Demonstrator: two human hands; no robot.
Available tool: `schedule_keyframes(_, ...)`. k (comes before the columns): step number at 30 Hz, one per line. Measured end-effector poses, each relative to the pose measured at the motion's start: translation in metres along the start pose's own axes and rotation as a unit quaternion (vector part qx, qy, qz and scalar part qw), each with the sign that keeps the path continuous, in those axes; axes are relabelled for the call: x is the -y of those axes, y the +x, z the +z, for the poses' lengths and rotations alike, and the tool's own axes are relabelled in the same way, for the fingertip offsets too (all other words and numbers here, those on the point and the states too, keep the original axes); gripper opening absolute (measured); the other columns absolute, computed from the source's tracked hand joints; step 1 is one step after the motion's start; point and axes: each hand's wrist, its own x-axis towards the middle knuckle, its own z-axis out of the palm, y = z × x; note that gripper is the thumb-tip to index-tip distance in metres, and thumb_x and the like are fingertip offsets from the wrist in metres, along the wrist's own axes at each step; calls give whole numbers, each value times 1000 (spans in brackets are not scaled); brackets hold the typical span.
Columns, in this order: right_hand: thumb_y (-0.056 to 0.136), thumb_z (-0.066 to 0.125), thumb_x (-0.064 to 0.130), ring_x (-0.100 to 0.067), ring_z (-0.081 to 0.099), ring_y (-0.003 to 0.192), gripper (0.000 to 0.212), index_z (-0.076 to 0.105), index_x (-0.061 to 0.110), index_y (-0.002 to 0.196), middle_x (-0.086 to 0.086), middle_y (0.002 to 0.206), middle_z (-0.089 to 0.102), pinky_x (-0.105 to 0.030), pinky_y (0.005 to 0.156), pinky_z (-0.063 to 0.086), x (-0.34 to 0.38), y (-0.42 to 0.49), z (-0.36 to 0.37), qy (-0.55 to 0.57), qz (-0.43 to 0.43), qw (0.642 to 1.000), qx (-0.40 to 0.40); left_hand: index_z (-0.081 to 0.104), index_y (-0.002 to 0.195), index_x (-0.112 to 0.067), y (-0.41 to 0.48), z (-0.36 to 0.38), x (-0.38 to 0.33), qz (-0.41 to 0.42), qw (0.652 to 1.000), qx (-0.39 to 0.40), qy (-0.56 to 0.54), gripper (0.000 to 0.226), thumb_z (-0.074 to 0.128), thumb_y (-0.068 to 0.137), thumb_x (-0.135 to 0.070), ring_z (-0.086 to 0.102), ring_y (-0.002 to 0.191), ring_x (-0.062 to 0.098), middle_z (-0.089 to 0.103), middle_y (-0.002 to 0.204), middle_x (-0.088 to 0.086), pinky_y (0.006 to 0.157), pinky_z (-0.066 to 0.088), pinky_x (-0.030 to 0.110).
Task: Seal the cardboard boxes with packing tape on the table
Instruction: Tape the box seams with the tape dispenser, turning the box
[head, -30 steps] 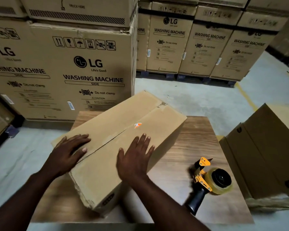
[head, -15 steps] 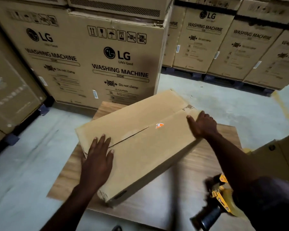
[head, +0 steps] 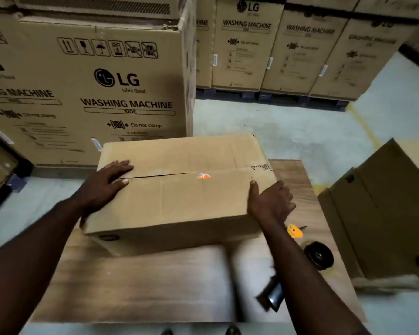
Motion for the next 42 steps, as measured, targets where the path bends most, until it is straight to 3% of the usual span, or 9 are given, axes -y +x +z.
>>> schedule_keyframes(8, 93, 50, 64, -40, 45, 124, 76, 44, 1, 136, -23, 132, 52, -47, 102, 33, -26, -19, -13, 8, 6, 1000, 22, 53, 142, -39, 36, -5, -17, 28, 999, 18, 4, 47, 62, 99, -22, 26, 147, 6, 41, 154, -19, 115, 19, 30)
schedule_keyframes(15, 100, 49, 50, -33, 66, 88, 45, 66, 11, 87, -9, 83, 69, -39, 77, 50, -121, -13, -37, 228, 97, 959, 136, 64, 131, -34, 17, 8, -46, 5, 994, -97, -49, 33, 64, 98, -36, 37, 141, 4, 53, 142, -19, 111, 30, 30)
schedule_keyframes(19, 97, 52, 58, -24, 65, 58, 52, 62, 9, 85, -11, 77, 69, -27, 54, 48, -200, -62, -11, 110, 191, 922, 319, 61, 125, -43, 14, 9, -51, 25, 994, -93, -45, 29, 66, 96, -38, 38, 141, 6, 55, 143, -15, 114, 32, 34)
schedule_keyframes(21, 90, 62, 63, -24, 68, 69, 54, 64, 9, 91, -12, 84, 70, -26, 58, 49, -225, -76, 14, 90, 213, 896, 380, 59, 126, -45, 12, 8, -49, 26, 995, -85, -54, 31, 66, 96, -39, 38, 142, 6, 55, 144, -14, 116, 31, 37)
schedule_keyframes(24, 61, 91, 49, -32, 71, 81, 64, 68, 1, 97, -16, 93, 74, -39, 78, 55, -232, -84, 43, 379, 324, 778, 383, 55, 128, -47, 9, 11, -52, 35, 996, -79, -30, 34, 65, 97, -41, 37, 143, 8, 53, 147, -10, 117, 31, 40)
schedule_keyframes(26, 82, 75, 32, -24, 57, 64, 32, 58, 5, 83, -9, 75, 59, -35, 66, 48, -221, -82, 58, 552, 384, 646, 360, 53, 131, -47, 7, 11, -51, 37, 997, -74, -12, 36, 64, 97, -42, 36, 144, 9, 51, 148, -10, 117, 30, 40)
schedule_keyframes(28, 90, 63, 27, -18, 43, 52, 28, 49, 12, 71, -3, 61, 42, -30, 54, 39, -209, -80, 59, 591, 418, 597, 345, 52, 133, -47, 6, 13, -51, 35, 997, -66, -4, 39, 64, 96, -44, 35, 145, 9, 50, 149, -10, 118, 30, 40)
schedule_keyframes(35, 94, 62, 10, -14, 42, 33, 29, 51, 12, 68, -4, 51, 45, -18, 38, 36, -209, -13, 15, 518, 376, 750, 165, 51, 131, -51, -8, 23, -61, 52, 997, -48, 3, 41, 62, 92, -54, 34, 146, 10, 49, 151, -10, 118, 32, 42)
schedule_keyframes(42, 88, 72, 18, -17, 49, 42, 21, 54, 14, 77, -6, 59, 52, -27, 44, 41, -153, 71, -85, 484, 185, 852, 78, 50, 140, -45, -23, 46, -91, 54, 997, -36, 49, 60, 48, 87, -70, 35, 145, 14, 48, 151, -12, 116, 35, 45)
